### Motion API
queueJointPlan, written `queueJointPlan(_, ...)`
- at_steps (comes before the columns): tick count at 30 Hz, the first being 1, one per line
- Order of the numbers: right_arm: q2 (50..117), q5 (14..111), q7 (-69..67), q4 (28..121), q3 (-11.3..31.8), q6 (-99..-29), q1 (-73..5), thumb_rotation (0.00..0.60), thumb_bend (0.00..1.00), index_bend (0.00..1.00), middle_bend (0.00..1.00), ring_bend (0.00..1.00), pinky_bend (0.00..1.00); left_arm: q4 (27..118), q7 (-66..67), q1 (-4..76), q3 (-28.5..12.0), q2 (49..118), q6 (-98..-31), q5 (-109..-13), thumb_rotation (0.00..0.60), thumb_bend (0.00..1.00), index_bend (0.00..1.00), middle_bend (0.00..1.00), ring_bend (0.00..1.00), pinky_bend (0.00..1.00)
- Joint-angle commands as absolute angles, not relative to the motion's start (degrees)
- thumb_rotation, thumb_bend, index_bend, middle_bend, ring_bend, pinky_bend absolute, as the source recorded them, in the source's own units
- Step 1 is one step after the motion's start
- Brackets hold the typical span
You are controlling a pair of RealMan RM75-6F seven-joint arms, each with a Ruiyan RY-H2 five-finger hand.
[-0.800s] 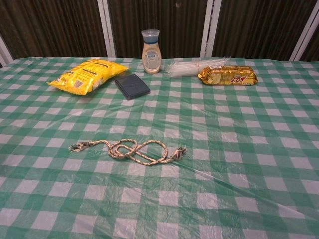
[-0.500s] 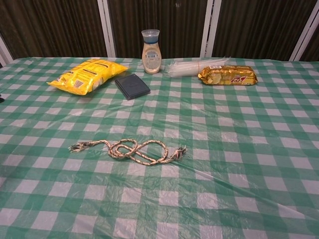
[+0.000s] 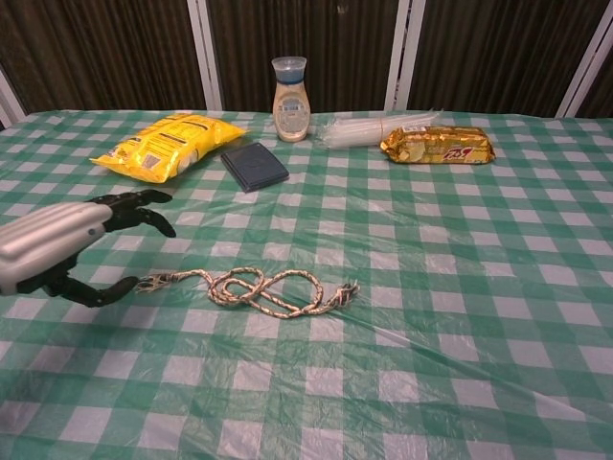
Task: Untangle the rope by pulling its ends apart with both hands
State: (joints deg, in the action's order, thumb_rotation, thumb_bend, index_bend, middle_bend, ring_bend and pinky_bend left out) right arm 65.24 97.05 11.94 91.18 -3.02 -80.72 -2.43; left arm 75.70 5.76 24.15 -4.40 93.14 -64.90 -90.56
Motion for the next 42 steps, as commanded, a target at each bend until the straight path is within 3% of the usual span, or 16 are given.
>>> queueJointPlan(1,65.8,96.4,12.2,91.1,-2.9,-79.7,-3.1,0.600,0.32,0.00,0.00,0.00,0.00,72.6,6.8,26.2,-4.8,96.8,-63.0,-89.3,0.600,0.44,0.36,0.00,0.00,0.08)
queueJointPlan(18,66.0,94.3,12.2,90.4,-3.3,-79.9,-2.8,0.600,0.31,0.00,0.00,0.00,0.00,50.2,7.7,26.5,-3.4,108.8,-71.3,-90.8,0.600,0.44,0.42,0.05,0.00,0.10)
queueJointPlan(33,66.3,94.2,11.8,89.7,-3.5,-80.2,-3.0,0.600,0.31,0.00,0.00,0.00,0.00,51.4,5.7,26.4,-2.6,108.2,-69.3,-88.8,0.600,0.44,0.43,0.05,0.00,0.11)
queueJointPlan(42,66.6,94.0,12.5,89.8,-3.8,-79.9,-3.2,0.600,0.31,0.00,0.00,0.00,0.00,50.8,4.8,26.7,-3.1,108.7,-69.3,-87.8,0.600,0.45,0.56,0.09,0.00,0.13)
